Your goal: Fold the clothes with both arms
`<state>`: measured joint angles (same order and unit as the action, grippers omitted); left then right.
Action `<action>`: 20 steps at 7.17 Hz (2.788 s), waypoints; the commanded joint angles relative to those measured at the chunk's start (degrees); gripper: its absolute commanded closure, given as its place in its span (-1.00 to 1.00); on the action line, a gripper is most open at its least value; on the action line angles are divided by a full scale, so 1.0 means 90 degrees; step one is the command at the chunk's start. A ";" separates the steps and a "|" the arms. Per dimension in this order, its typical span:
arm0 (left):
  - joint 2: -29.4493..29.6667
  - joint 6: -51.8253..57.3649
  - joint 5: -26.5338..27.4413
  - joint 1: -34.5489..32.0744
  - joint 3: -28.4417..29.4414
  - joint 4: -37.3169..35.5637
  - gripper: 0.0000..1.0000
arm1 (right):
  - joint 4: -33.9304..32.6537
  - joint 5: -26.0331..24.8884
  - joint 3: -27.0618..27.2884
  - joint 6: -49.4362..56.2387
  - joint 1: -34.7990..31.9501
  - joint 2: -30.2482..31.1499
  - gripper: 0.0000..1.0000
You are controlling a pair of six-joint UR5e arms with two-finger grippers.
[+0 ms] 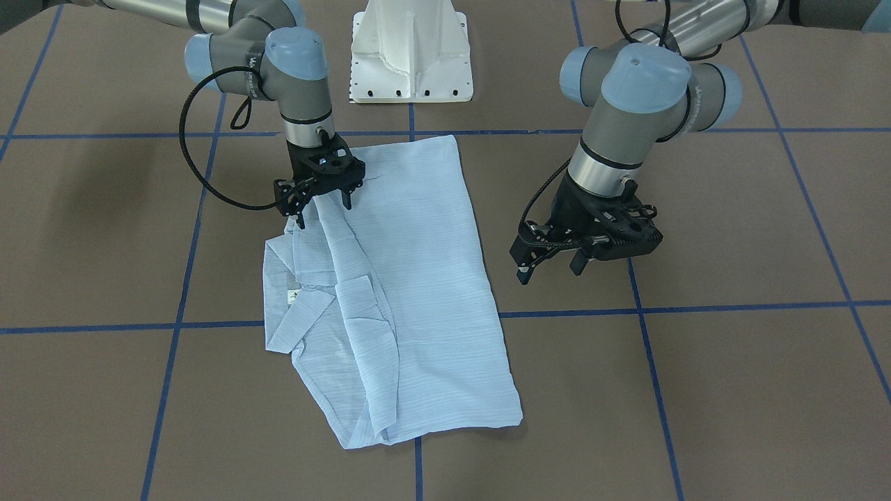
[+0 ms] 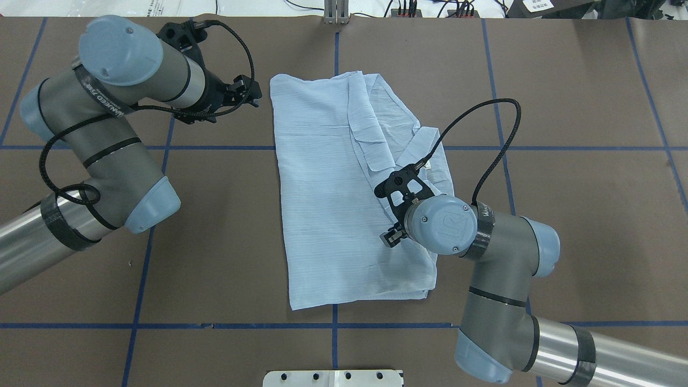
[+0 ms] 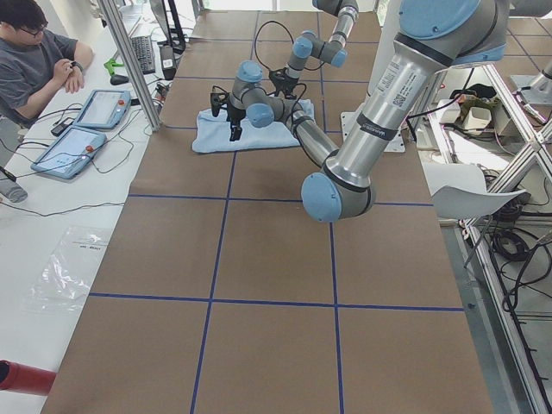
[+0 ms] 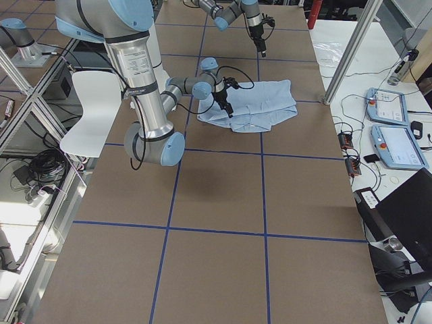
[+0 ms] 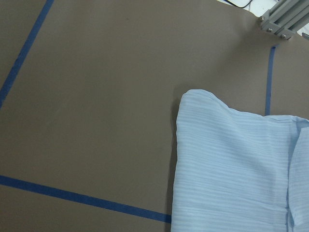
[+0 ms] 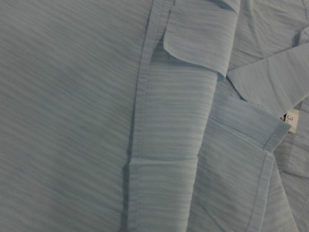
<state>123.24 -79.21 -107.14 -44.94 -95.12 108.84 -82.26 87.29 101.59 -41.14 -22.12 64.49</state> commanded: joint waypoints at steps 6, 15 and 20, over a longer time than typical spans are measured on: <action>-0.0002 -0.0047 0.0000 0.0003 -0.0056 0.0006 -1.00 | -0.0206 0.0057 -0.0077 0.0245 -0.0130 0.0110 -1.00; 0.0037 -0.0223 0.0000 0.0101 -0.0046 -0.0004 -1.00 | -0.0157 0.1042 0.0285 0.1437 -0.1555 0.0572 -1.00; -0.0012 -0.0154 0.0000 0.0101 -0.0007 0.0045 -1.00 | -0.0138 0.0907 -0.1499 0.1339 -0.1420 -0.1401 -1.00</action>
<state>123.16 -80.58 -107.14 -44.05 -95.21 109.21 -83.48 95.94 91.68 -29.06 -35.41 54.94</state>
